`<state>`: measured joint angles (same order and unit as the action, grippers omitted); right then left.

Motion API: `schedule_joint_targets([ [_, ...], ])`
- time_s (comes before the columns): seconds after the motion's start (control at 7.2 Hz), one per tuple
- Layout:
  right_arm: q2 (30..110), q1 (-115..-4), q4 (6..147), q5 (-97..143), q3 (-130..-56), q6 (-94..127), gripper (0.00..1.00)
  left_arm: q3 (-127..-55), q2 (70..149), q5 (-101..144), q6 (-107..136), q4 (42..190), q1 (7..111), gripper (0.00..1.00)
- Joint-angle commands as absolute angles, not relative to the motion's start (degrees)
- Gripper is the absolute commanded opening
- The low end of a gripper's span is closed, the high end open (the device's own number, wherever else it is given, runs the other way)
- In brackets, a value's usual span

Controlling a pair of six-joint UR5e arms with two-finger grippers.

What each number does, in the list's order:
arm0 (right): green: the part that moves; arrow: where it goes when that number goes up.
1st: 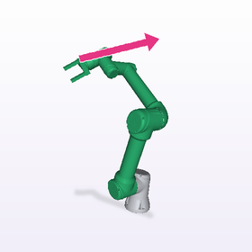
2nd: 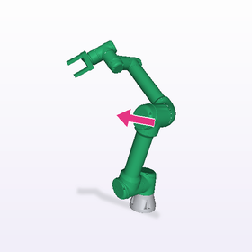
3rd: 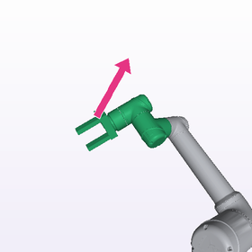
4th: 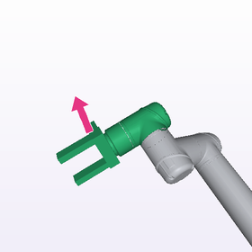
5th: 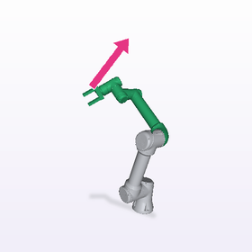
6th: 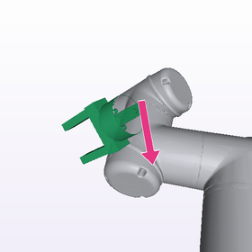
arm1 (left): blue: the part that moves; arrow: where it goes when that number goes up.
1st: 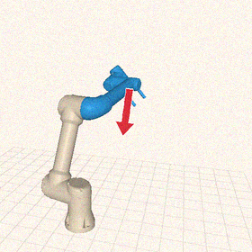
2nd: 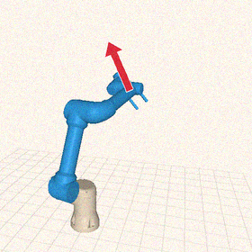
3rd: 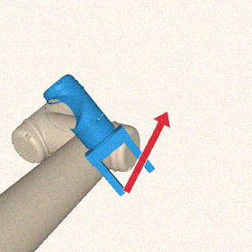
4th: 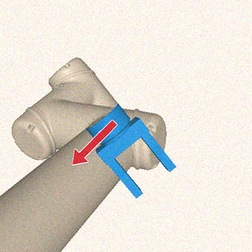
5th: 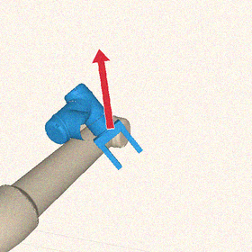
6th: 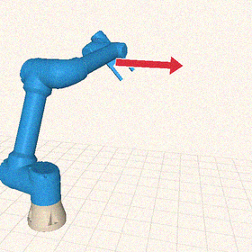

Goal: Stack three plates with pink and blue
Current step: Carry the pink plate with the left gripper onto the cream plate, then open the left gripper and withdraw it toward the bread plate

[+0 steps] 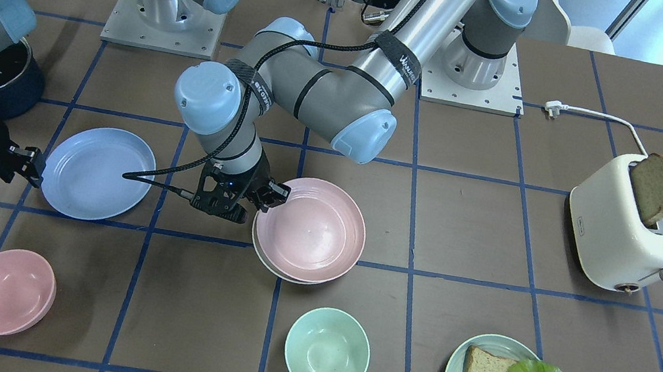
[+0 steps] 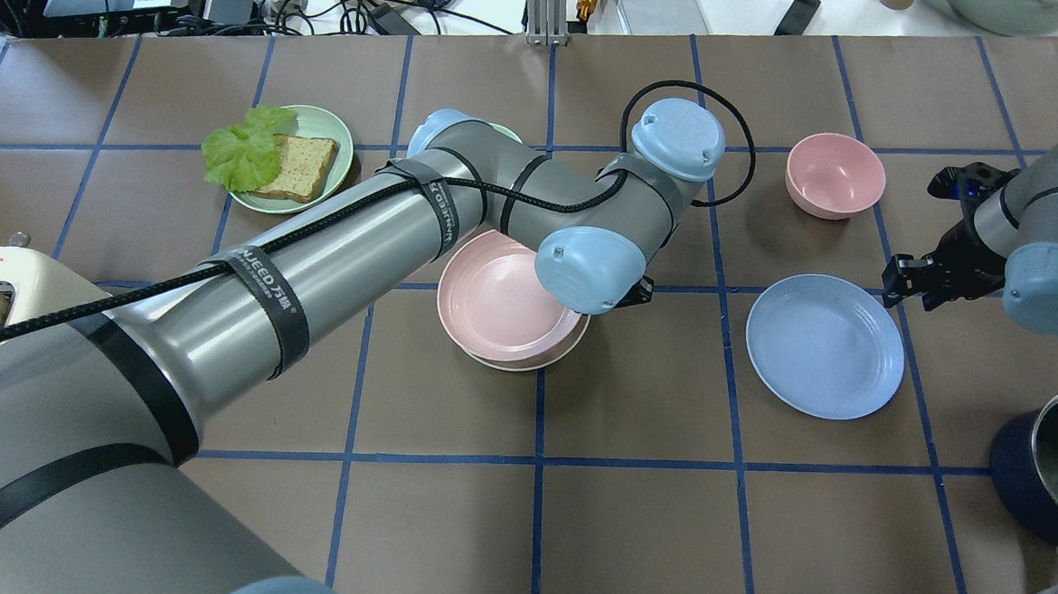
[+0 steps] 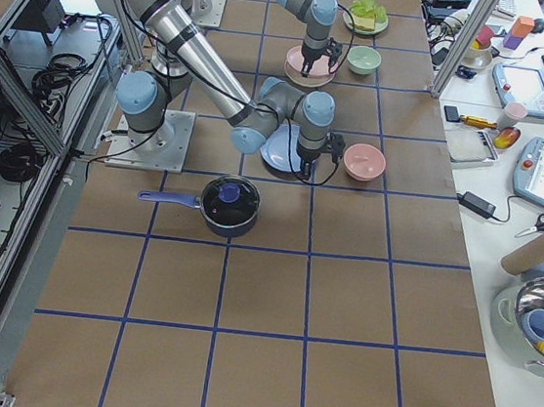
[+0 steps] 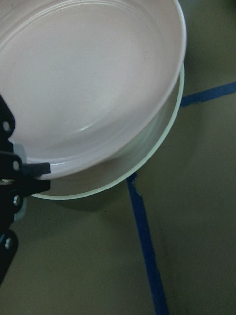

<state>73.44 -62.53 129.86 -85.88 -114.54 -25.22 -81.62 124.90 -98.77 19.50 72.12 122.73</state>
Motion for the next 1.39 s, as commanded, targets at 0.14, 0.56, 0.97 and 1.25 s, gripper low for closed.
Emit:
schedule_joint_targets([
  [0.14, 73.7, -62.6, 126.4, -85.4, -114.6, -24.2, 0.58, -81.4, 123.4, -98.3, 18.9, 67.1, 122.3, 1.00],
  [0.56, 73.7, -62.6, 125.4, -85.4, -114.8, -28.0, 0.57, -81.1, 116.3, -93.0, 16.5, 71.3, 115.3, 1.00],
  [0.97, 73.6, -62.7, 125.3, -85.4, -115.3, -30.0, 0.54, -74.9, 107.1, -83.0, 5.8, 89.2, 101.3, 1.00],
  [1.25, 73.7, -62.7, 125.3, -85.4, -116.3, -30.4, 0.47, -74.9, 100.2, -82.4, 5.3, 91.3, 95.6, 1.00],
])
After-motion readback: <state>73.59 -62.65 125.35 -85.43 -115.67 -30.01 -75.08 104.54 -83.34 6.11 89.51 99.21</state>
